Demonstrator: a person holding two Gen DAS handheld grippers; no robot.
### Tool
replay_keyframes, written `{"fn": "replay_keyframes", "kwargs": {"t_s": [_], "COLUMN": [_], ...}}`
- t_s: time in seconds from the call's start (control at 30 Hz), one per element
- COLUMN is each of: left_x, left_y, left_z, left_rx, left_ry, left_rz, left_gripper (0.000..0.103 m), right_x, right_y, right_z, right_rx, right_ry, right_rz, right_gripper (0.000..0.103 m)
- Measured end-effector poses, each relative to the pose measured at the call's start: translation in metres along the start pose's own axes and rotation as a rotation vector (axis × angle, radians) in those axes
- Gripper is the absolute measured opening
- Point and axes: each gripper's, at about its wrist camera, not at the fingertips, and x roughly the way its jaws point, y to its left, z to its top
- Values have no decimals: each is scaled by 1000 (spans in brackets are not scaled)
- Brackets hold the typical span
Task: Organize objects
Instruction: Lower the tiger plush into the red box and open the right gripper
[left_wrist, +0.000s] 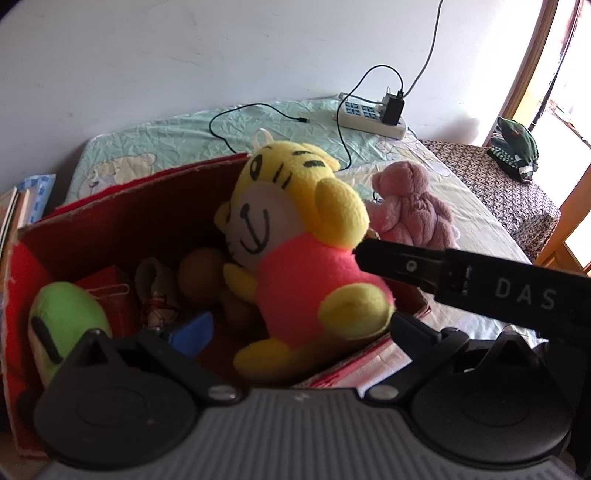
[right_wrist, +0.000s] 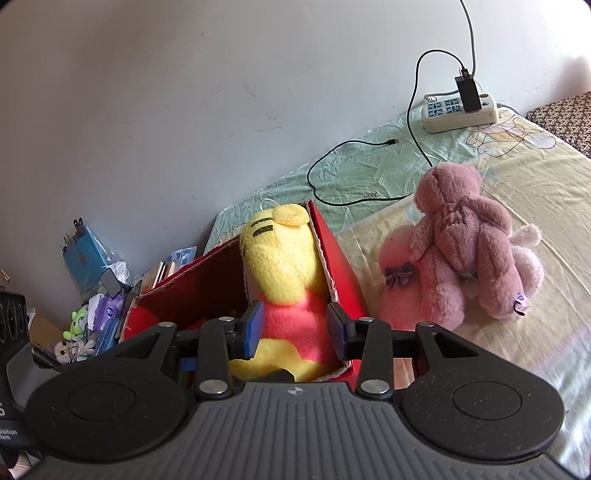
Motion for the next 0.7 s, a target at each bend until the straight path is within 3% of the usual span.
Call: {"fn": "replay_keyframes", "kwargs": {"t_s": [0.7], "left_x": [-21], "left_y": [-48], "left_z": [-1], "left_rx": [53], "left_ry": [-35], "left_rz": [187], "left_gripper": [102], "right_x": [-38], "right_y": [-35], "right_z": [-11], "right_rx": [56], "right_ry": [-55], "right_rz": [-43], "right_gripper": [42]}}
